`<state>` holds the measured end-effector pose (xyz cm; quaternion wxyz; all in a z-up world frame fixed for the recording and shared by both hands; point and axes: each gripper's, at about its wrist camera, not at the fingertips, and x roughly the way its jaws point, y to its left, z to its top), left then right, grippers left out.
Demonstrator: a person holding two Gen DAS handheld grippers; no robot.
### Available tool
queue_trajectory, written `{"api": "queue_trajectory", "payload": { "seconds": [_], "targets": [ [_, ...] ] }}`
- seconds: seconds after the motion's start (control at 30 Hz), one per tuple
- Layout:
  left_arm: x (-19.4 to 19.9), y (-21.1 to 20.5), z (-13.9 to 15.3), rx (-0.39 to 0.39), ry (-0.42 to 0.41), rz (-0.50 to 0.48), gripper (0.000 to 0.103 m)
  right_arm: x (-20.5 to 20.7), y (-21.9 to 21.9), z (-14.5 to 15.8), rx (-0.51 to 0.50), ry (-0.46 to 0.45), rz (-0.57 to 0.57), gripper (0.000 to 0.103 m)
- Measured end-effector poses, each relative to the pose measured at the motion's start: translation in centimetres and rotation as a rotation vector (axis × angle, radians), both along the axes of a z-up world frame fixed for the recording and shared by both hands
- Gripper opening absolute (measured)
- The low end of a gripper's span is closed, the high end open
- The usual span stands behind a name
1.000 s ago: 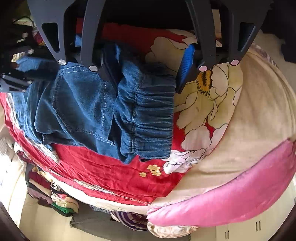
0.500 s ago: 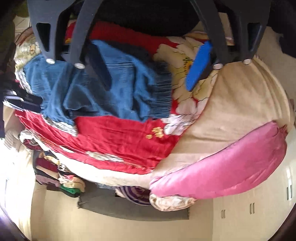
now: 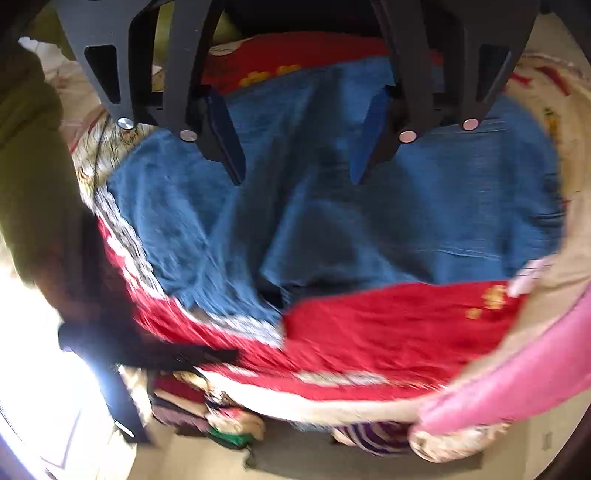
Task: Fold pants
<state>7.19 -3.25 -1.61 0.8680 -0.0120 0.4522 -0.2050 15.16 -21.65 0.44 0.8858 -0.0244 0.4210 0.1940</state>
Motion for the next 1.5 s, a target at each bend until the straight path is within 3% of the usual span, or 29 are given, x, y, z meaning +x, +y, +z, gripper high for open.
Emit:
{"api": "queue_trajectory", "payload": {
  "seconds": [0.13, 0.2, 0.3, 0.33, 0.37, 0.47, 0.53, 0.73, 0.93, 0.97, 1.0, 1.07, 1.33, 1.5],
  "targets": [
    [1.3, -2.1, -1.7, 0.017, 0.038, -0.041, 0.054, 4.3, 1.5, -1.7, -0.042, 0.067, 0.012, 0.07],
    [1.8, -2.7, -2.2, 0.019, 0.046, -0.053, 0.047, 5.8, 2.1, -2.5, -0.072, 0.078, 0.009, 0.07],
    [2.3, -3.5, -2.9, 0.021, 0.057, -0.062, 0.046, 8.1, 2.7, -4.0, -0.1, 0.118, -0.002, 0.07],
    [2.5, -3.8, -3.1, 0.029, 0.054, -0.062, 0.046, 8.7, 2.8, -4.7, -0.117, 0.13, -0.007, 0.065],
    [2.6, -3.8, -3.3, 0.033, 0.053, -0.065, 0.046, 9.1, 2.7, -5.2, -0.134, 0.135, -0.009, 0.05],
    [2.8, -3.6, -3.5, 0.026, 0.052, -0.076, 0.045, 9.5, 2.2, -6.3, -0.126, 0.149, 0.01, 0.019],
    [2.8, -3.4, -3.4, 0.021, 0.047, -0.084, 0.045, 8.7, 0.9, -5.5, -0.057, 0.12, 0.019, 0.009],
    [2.2, -3.3, -3.2, 0.022, 0.023, -0.101, 0.047, 3.2, -5.6, -0.7, 0.168, 0.011, -0.042, 0.008],
    [1.9, -3.5, -2.7, 0.023, -0.015, -0.103, 0.049, -3.8, -11.5, 2.8, 0.258, -0.07, -0.113, 0.008],
    [1.9, -3.6, -2.7, 0.036, -0.031, -0.1, 0.038, -4.8, -12.2, 3.0, 0.268, -0.072, -0.118, 0.008],
    [2.0, -3.7, -2.6, 0.048, -0.048, -0.1, 0.016, -6.2, -12.9, 3.1, 0.27, -0.071, -0.127, 0.008],
    [1.5, -3.8, -2.1, 0.053, -0.073, -0.128, 0.002, -7.9, -13.4, 2.9, 0.257, -0.07, -0.136, 0.008],
    [-1.0, -4.7, -1.9, 0.148, -0.096, -0.198, 0.002, -16.8, -15.9, -1.0, 0.227, 0.008, -0.184, 0.008],
    [-1.6, -5.2, -3.1, 0.179, -0.069, -0.213, 0.002, -19.0, -16.8, -4.1, 0.217, 0.083, -0.199, 0.013]
  ]
}}
